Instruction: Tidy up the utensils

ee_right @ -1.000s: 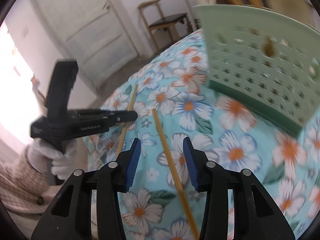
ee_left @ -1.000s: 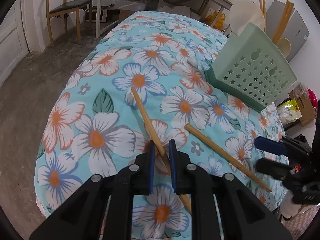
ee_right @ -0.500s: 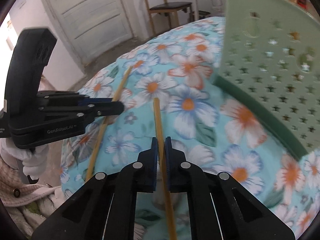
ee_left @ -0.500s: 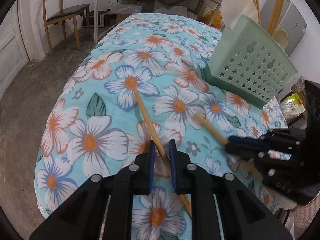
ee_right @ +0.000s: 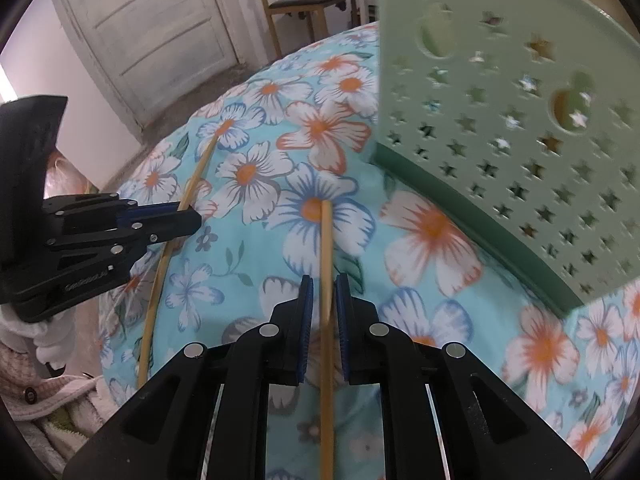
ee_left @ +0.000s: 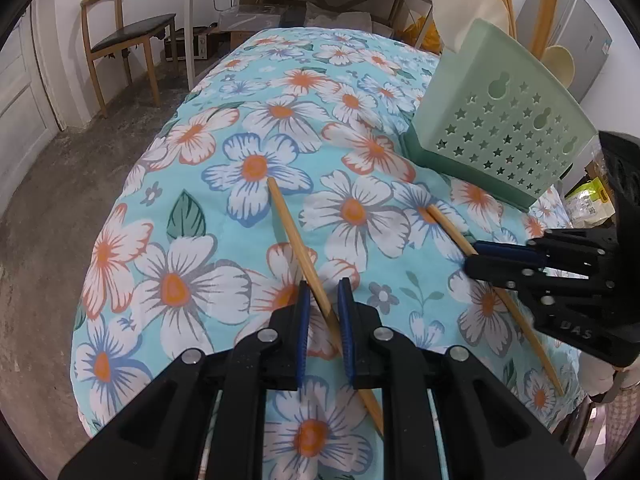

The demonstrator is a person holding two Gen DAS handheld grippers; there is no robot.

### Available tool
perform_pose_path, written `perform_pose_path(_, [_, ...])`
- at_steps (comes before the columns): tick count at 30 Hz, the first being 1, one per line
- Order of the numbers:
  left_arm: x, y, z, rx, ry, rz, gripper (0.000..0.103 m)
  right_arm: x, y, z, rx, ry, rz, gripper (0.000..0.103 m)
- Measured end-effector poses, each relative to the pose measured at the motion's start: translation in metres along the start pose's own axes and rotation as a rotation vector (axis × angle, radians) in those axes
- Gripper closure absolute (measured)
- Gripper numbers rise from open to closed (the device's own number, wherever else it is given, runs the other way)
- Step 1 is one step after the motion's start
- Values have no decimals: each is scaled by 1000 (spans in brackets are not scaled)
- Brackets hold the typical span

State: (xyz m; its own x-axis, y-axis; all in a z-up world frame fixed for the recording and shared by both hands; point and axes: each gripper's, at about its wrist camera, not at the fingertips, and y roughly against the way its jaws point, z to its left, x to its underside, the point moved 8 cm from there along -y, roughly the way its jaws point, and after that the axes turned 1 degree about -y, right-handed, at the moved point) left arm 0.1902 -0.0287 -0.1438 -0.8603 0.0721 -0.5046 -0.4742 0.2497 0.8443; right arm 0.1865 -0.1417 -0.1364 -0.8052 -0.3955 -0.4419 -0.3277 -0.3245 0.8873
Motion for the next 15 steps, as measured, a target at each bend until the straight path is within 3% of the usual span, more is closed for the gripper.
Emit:
perform_pose_path(7, [0, -1, -1, -6, -4, -2, 90, -10, -7, 2, 22, -9, -19, 98])
perform_pose_path(15, [-1, 2, -1, -15, -8, -26, 90, -30, 72, -20, 2, -128, -233, 98])
